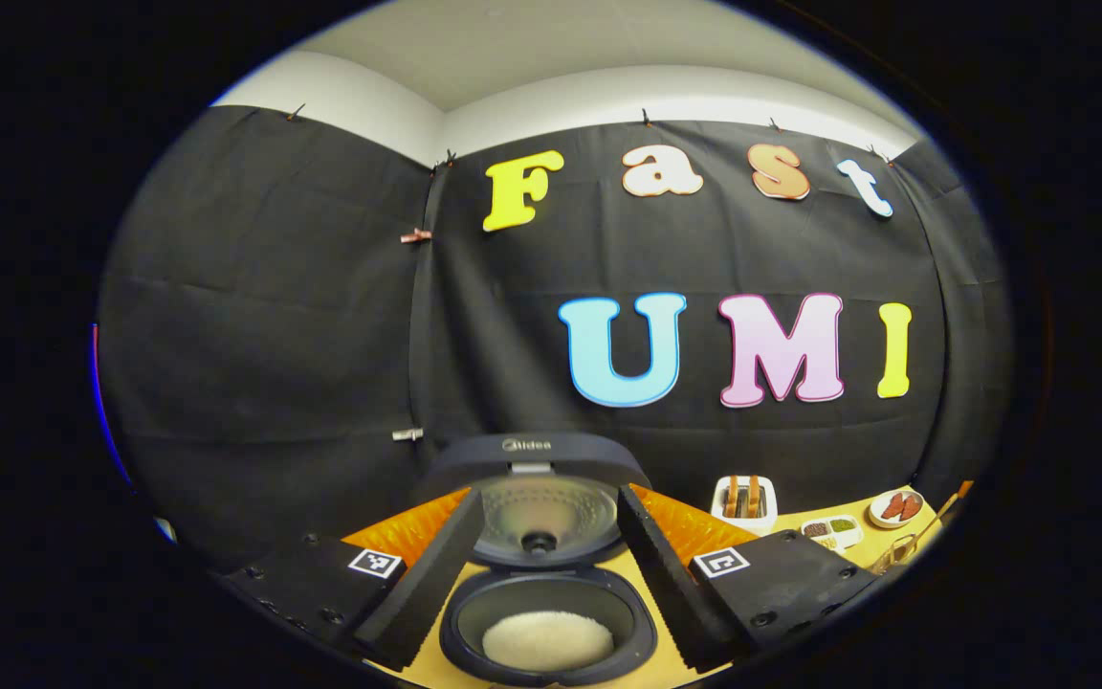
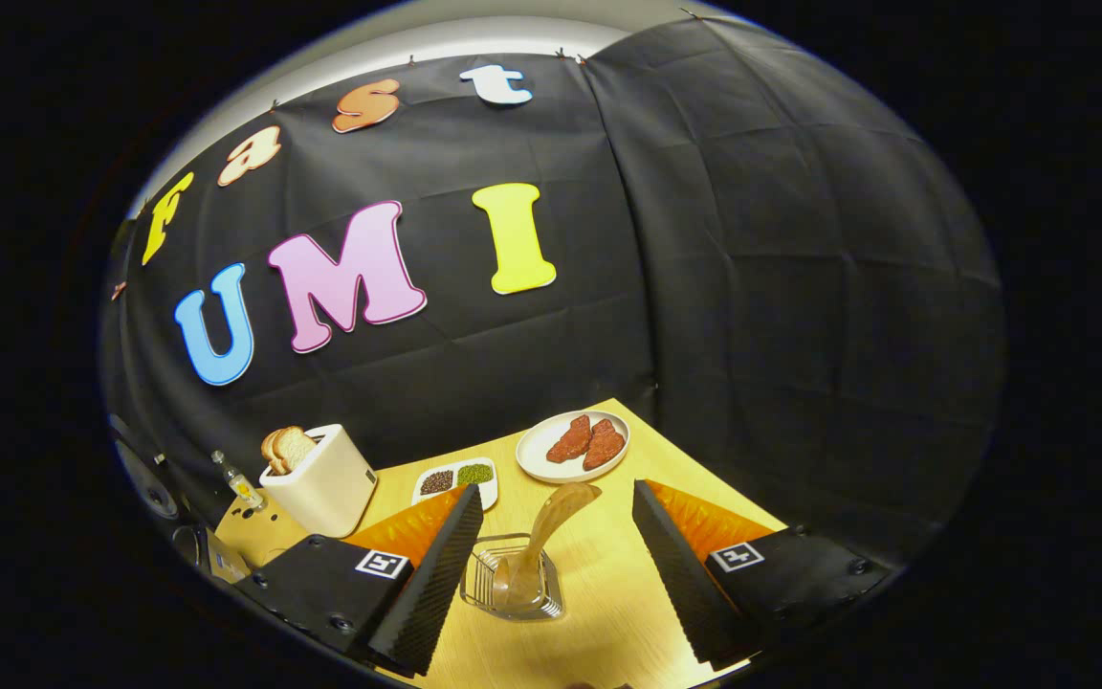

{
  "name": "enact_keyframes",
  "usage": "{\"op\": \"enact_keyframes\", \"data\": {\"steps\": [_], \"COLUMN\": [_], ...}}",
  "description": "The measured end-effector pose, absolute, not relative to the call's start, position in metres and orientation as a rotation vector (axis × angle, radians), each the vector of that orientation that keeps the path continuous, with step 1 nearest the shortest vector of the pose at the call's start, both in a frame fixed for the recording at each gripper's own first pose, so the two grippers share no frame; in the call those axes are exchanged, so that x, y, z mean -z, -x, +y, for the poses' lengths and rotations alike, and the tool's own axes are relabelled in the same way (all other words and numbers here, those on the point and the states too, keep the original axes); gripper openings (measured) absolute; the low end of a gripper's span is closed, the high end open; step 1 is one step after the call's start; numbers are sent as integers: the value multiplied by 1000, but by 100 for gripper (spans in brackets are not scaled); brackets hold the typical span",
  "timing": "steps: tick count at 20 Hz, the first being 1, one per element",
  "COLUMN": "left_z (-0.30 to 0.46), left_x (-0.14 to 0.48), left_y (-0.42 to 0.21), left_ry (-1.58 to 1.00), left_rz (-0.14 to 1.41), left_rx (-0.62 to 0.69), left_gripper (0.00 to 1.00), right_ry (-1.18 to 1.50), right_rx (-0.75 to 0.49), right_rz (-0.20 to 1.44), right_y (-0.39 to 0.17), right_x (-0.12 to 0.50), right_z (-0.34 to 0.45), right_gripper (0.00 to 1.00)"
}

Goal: Close the left gripper, press the button to open the rice cooker; take a wooden spoon from the chopstick holder with the right hand, scoop a spoonful of rice and pour it into the rice cooker, then put the wooden spoon back into the chopstick holder.

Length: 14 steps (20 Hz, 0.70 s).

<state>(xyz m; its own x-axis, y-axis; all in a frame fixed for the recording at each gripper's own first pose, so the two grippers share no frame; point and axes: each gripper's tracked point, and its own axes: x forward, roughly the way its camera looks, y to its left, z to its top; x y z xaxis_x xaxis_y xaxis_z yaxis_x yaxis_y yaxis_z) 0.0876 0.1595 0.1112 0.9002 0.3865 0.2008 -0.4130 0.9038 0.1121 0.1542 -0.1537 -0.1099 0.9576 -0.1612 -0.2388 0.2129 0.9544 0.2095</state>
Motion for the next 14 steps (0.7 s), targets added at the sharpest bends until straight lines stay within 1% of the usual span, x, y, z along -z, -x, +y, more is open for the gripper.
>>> {"op": "enact_keyframes", "data": {"steps": [1, 2, 3, 7, 8, 9, 10, 11, 14], "left_z": [166, 173, 182, 203, 205, 210, 217, 222, 232], "left_x": [-115, -120, -127, -146, -152, -155, -155, -157, -152], "left_y": [-94, -100, -106, -133, -140, -147, -153, -160, -176], "left_ry": [-153, -158, -172, -233, -230, -225, -221, -221, -252], "left_rz": [-192, -205, -219, -256, -268, -272, -268, -264, -227], "left_rx": [-402, -397, -392, -365, -352, -348, -356, -359, -360], "left_gripper": [95, 92, 95, 94, 92, 92, 94, 92, 92], "right_ry": [-222, -212, -205, -188, -181, -171, -154, -137, -104], "right_rx": [182, 169, 154, 98, 83, 58, 37, 17, -49], "right_rz": [225, 234, 241, 217, 212, 206, 199, 194, 207], "right_y": [-144, -132, -121, -93, -89, -84, -79, -73, -53], "right_x": [107, 104, 101, 80, 79, 76, 72, 69, 69], "right_z": [-149, -143, -135, -101, -93, -83, -73, -65, -38], "right_gripper": [98, 98, 98, 98, 98, 98, 99, 98, 99]}}
